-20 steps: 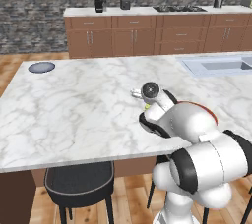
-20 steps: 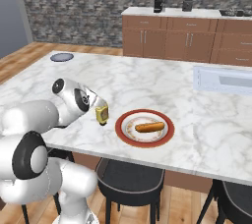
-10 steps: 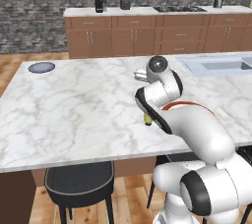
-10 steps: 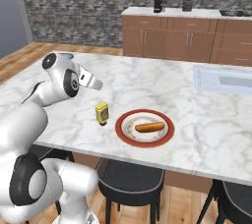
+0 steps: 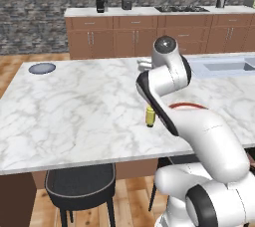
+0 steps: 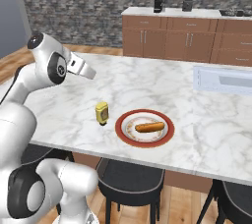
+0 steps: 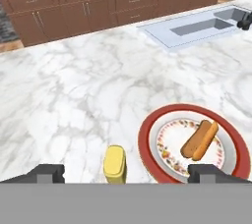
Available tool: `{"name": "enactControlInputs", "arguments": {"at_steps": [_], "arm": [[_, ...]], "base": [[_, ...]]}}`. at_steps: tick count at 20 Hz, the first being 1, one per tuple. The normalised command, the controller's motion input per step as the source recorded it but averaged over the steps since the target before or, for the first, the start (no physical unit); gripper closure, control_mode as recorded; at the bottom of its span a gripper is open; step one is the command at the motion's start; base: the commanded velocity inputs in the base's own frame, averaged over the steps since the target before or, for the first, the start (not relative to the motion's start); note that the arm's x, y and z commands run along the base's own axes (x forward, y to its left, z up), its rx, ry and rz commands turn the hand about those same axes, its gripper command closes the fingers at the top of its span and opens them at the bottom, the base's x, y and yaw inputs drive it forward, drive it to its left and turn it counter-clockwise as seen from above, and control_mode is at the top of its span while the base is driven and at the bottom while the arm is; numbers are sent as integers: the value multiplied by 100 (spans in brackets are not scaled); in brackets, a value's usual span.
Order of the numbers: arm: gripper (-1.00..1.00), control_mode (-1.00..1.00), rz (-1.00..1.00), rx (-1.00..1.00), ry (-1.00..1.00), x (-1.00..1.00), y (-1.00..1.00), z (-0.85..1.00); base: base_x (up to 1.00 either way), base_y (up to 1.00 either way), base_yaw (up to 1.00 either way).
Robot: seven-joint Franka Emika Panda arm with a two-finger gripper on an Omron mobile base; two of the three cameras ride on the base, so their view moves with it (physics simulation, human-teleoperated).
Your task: Move the hot dog bun to the plate on the dining table and place the condiment next to that plate. Then navigate to the fridge and take the sausage and place it on the plate as well.
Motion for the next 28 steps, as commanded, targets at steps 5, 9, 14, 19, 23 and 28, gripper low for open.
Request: {"name": "enactControlInputs", "arguments": {"at_steps": [5, 9, 14, 19, 23, 28], "arm": [[-100, -100, 0, 0, 0, -77, 11, 9], [-100, -100, 0, 0, -5, -92, 3, 6], [-100, -100, 0, 0, 1, -91, 0, 48], [-100, -100, 3, 0, 3, -71, -22, 18], [-100, -100, 16, 0, 5, -51, -48, 1], [-100, -100, 16, 0, 4, -64, -14, -6]], "base": [[0, 0, 0], [0, 0, 0], [0, 0, 0], [0, 0, 0], [0, 0, 0], [0, 0, 0]]}}
